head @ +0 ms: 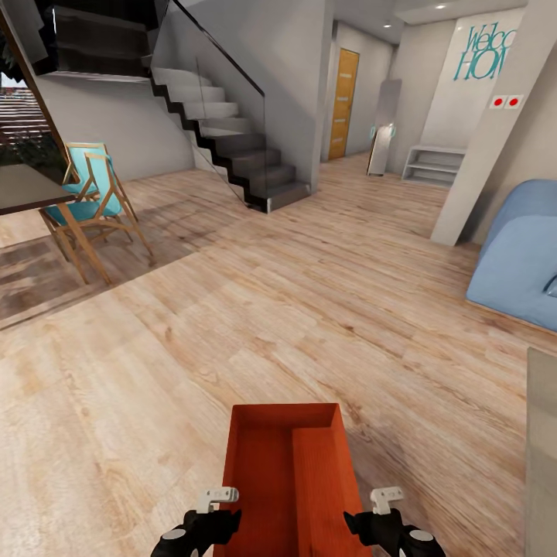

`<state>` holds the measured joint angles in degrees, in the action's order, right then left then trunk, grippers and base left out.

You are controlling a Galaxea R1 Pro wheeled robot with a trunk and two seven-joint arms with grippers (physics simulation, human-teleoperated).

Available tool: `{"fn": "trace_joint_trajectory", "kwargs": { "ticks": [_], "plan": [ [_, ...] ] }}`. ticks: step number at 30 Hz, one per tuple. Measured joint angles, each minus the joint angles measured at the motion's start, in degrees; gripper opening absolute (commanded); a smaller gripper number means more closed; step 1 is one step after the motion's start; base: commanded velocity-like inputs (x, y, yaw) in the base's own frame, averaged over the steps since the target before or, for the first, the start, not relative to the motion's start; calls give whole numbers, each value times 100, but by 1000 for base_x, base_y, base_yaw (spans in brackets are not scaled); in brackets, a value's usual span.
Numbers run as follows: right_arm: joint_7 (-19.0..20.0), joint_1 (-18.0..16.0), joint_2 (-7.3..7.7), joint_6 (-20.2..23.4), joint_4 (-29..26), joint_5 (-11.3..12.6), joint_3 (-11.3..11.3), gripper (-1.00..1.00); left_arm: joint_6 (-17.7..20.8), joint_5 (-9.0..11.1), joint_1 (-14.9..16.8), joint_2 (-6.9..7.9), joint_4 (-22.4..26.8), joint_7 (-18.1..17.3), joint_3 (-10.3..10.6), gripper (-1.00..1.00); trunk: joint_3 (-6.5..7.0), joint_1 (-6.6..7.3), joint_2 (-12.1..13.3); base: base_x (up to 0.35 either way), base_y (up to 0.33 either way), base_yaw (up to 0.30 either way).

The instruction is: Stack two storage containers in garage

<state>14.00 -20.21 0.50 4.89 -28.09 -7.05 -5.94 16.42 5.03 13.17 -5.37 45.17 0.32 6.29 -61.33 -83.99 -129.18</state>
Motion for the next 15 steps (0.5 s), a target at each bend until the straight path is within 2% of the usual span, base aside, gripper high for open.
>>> {"fn": "trace_joint_trajectory", "kwargs": {
  "ticks": [15],
  "plan": [
    [0, 0, 0, 0, 1, 0, 0, 100, 5, 7, 0, -13, 0, 0, -24, 100, 0, 0, 0, 0, 0, 0]
  ]
}}
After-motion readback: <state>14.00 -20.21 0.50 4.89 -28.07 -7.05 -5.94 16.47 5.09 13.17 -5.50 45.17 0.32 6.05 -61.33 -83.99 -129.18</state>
